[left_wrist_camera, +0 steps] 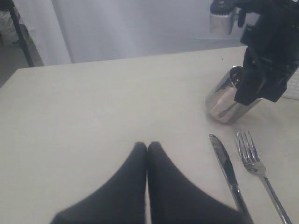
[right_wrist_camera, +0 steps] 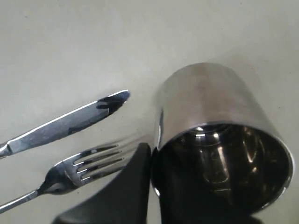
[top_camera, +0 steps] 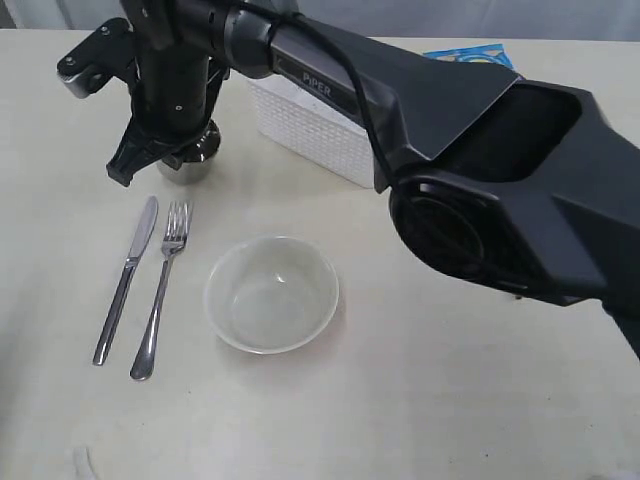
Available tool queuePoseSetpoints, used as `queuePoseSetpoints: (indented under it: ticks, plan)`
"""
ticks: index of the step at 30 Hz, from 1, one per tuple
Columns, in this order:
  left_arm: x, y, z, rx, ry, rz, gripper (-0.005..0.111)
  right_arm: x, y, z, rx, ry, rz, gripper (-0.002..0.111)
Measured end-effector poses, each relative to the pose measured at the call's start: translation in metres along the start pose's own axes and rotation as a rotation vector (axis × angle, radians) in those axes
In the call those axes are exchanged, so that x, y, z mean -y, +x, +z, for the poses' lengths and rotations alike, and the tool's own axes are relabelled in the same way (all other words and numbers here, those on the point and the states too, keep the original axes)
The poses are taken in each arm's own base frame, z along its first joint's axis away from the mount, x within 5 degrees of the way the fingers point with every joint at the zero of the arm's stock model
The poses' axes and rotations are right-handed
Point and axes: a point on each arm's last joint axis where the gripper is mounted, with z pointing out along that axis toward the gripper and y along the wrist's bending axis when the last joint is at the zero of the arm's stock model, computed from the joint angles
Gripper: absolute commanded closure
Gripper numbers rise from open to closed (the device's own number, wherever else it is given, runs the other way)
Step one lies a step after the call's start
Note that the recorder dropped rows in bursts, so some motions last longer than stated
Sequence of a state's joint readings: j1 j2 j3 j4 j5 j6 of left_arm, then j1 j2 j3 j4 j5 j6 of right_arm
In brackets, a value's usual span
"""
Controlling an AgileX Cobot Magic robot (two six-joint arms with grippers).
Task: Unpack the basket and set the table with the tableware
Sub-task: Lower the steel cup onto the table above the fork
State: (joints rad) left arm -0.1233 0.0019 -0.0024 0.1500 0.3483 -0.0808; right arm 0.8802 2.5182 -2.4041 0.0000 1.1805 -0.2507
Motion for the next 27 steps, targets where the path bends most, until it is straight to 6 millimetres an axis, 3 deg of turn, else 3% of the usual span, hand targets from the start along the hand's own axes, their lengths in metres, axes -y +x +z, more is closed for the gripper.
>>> queuePoseSetpoints:
  ticks: [7,27]
  plan:
    - [0.000,0.000,0.000,0.000,0.000,0.000,0.107,0.010,0.012,0.001,-0.030,-0.030,0.041,0.076]
    - [0.000,0.000,0.000,0.000,0.000,0.000,0.107,0.018,0.000,0.004,0.140,0.006,0.009,0.075]
